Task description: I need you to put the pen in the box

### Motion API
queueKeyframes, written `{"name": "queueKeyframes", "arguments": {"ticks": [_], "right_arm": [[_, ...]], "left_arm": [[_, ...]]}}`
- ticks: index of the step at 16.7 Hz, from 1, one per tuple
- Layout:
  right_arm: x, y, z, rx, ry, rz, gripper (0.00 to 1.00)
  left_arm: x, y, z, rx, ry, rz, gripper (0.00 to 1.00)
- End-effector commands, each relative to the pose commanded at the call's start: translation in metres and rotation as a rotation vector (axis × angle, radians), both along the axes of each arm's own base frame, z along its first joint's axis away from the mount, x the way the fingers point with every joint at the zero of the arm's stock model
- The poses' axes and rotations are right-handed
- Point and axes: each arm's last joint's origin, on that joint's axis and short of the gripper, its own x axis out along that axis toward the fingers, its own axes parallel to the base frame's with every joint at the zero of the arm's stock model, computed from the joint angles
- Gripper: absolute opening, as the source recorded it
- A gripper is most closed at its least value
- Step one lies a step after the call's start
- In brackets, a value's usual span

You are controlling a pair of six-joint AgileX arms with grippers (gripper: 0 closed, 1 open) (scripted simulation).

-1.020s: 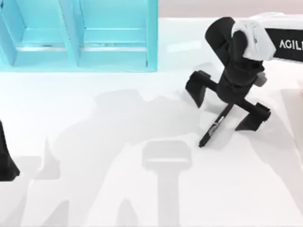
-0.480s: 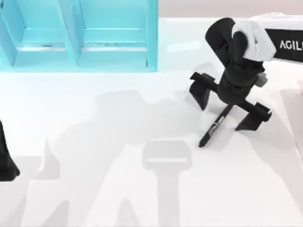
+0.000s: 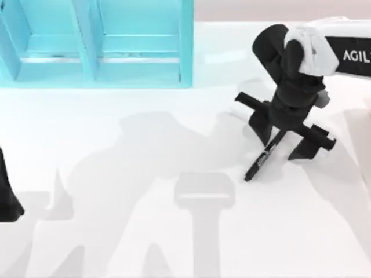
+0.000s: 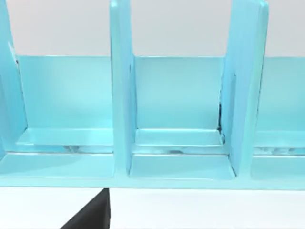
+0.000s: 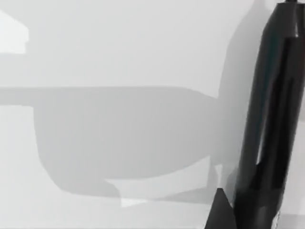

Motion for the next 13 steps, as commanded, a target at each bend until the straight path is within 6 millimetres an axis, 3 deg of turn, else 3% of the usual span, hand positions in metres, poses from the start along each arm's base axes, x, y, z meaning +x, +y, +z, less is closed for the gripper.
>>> {"name": "queueKeyframes", "arguments": {"ticks": [8,9,11,13], "right_arm": [[0.000,0.000,0.000,0.000,0.000,0.000,0.00],[-0.006,-0.006,0.030,-0.037,-0.012,0.027,0.00],[-0.005,-0.005,0.035,-0.036,-0.015,0.025,0.00],[-0.002,-0.004,0.053,-0.033,-0.022,0.024,0.00]], "left_arm": [[0.000,0.000,0.000,0.000,0.000,0.000,1.00],[0.000,0.000,0.000,0.000,0.000,0.000,1.00],[0.000,0.000,0.000,0.000,0.000,0.000,1.00],[0.000,0.000,0.000,0.000,0.000,0.000,1.00]]}}
